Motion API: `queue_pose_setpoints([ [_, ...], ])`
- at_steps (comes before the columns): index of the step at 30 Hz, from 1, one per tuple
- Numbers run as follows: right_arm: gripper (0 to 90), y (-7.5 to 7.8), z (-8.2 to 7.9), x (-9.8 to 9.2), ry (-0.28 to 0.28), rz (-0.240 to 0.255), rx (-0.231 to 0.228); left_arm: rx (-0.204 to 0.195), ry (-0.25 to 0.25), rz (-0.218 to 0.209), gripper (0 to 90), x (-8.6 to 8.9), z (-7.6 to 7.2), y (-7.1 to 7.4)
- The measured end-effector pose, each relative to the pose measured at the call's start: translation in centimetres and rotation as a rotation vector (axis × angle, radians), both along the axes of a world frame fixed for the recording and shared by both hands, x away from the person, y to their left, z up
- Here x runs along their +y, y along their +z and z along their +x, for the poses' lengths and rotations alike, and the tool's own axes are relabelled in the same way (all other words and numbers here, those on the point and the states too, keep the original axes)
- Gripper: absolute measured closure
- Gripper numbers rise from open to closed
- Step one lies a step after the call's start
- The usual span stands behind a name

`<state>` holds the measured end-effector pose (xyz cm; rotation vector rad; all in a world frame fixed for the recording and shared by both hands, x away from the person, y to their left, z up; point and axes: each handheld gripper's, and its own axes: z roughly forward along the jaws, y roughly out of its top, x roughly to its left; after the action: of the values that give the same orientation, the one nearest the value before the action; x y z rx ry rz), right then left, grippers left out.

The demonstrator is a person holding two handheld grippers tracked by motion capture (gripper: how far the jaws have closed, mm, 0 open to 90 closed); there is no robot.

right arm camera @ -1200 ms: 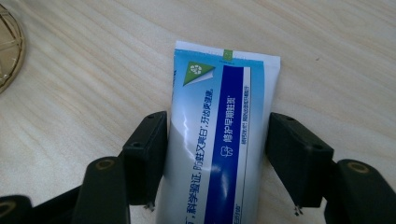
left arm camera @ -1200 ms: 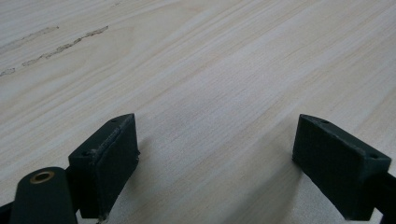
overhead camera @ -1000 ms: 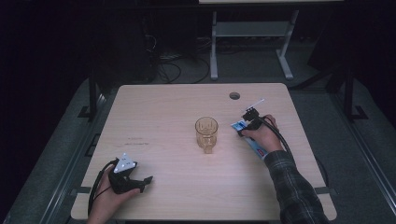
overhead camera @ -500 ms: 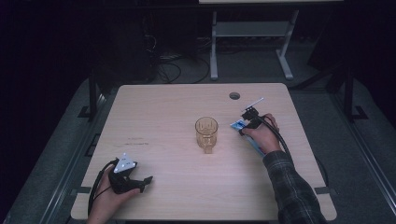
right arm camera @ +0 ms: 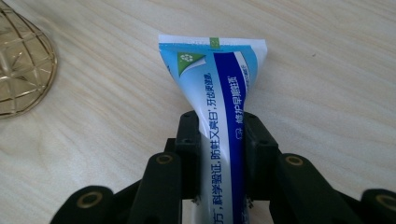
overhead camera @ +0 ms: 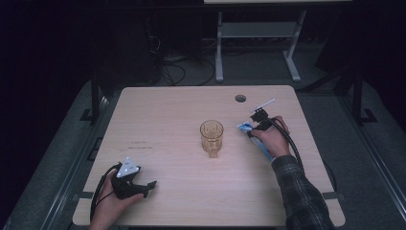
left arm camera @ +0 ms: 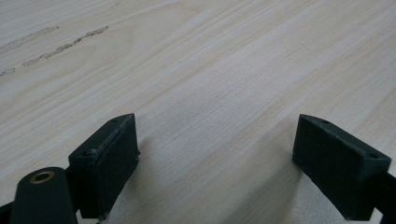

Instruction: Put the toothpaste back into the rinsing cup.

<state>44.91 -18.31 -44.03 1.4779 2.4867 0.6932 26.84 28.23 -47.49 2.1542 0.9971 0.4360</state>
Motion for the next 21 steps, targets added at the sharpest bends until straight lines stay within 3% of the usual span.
queue_pose_setpoints([
  [9,72.0,1.3,-0.6,-0.2,0.0,0.039,-0.039,0.0,0.0,0.001,13.2,0.0,0.0,0.0],
  [21,72.8,3.8,-2.3,-2.7,-0.035,0.162,-0.149,0.0,0.001,-0.001,13.2,0.0,0.0,0.0],
])
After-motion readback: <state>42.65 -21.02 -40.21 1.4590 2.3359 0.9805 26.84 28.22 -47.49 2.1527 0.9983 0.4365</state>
